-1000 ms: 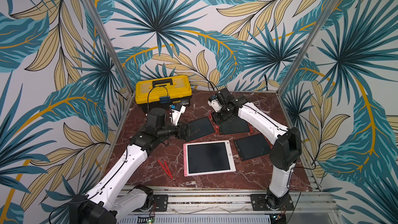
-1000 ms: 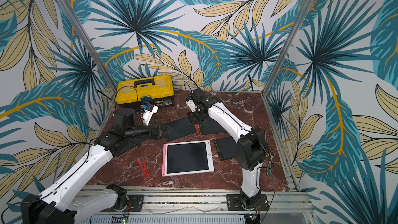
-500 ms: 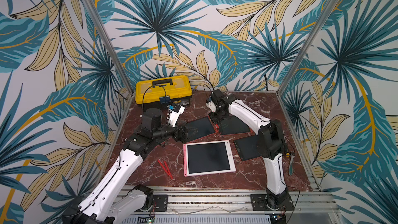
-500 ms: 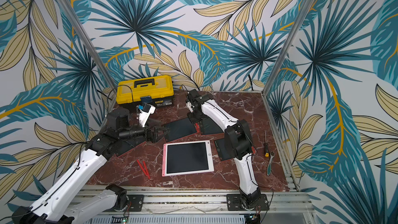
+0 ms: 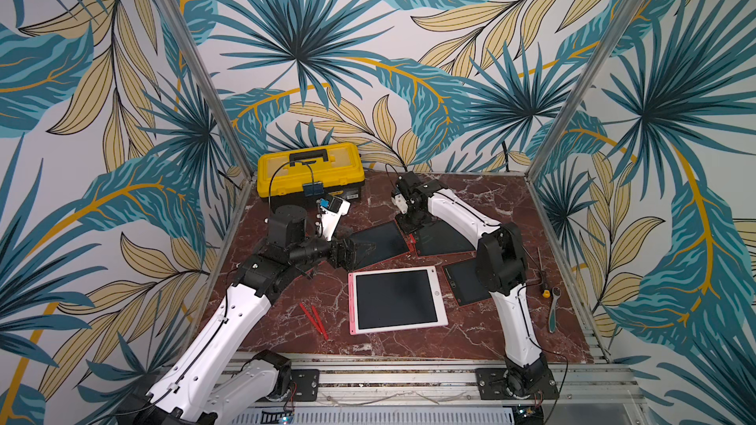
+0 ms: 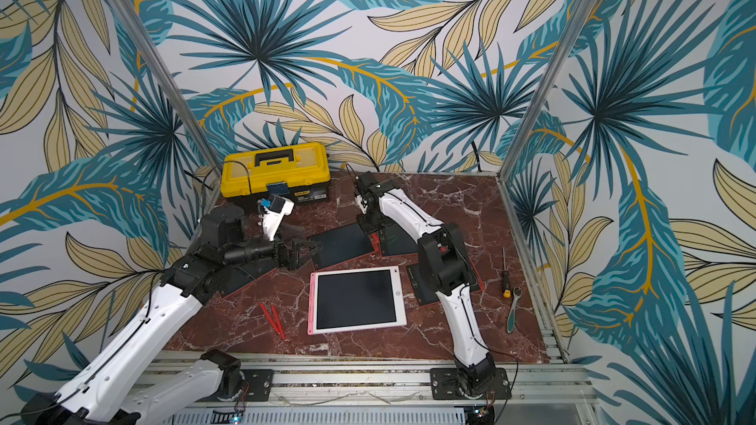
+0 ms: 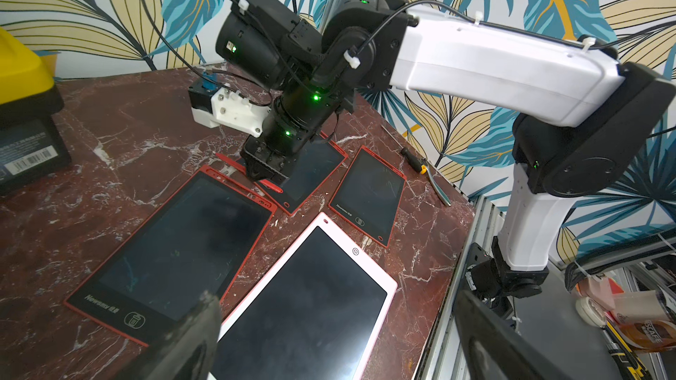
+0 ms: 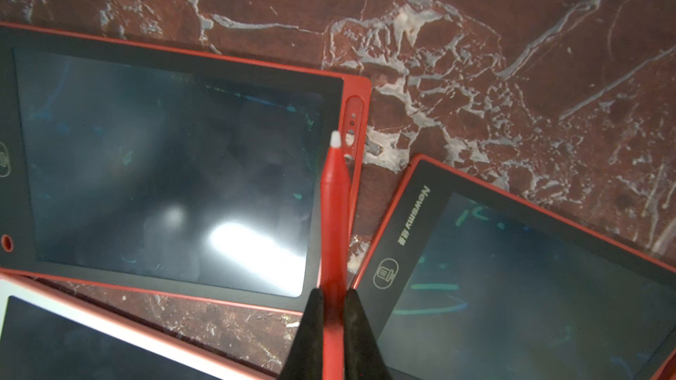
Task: Place the stylus back onto the writing tablet
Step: Place the stylus on the writing tablet.
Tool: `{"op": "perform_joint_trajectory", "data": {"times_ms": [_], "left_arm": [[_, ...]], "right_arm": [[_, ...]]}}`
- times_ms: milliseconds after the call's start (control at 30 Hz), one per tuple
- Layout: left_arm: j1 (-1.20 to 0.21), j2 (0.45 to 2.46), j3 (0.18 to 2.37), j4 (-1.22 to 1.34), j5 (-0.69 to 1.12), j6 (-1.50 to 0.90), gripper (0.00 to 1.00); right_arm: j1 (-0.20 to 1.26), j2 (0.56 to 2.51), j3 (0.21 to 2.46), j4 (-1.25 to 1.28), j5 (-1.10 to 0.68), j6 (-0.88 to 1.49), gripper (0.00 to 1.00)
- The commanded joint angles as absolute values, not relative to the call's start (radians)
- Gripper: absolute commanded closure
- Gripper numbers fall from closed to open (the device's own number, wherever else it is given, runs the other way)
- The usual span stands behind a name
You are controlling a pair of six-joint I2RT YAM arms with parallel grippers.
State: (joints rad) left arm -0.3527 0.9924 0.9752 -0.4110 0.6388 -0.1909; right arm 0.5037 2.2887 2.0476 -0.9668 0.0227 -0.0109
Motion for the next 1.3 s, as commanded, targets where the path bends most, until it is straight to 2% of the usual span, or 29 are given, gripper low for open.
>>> {"op": "perform_joint_trajectory", "data": {"times_ms": [0, 1267], "left_arm": [[-0.352, 0.98, 0.968, -0.386, 0.632, -0.193, 0.0], [-0.352, 0.974, 0.968, -0.419, 0.638, -0.167, 0.0]], "right_arm": [[0.501, 2.321, 2.072, -0.969, 0.034, 0.005, 0.89], [0.5, 2.422, 2.114, -0.93, 0.066, 0.084, 0.89]]}}
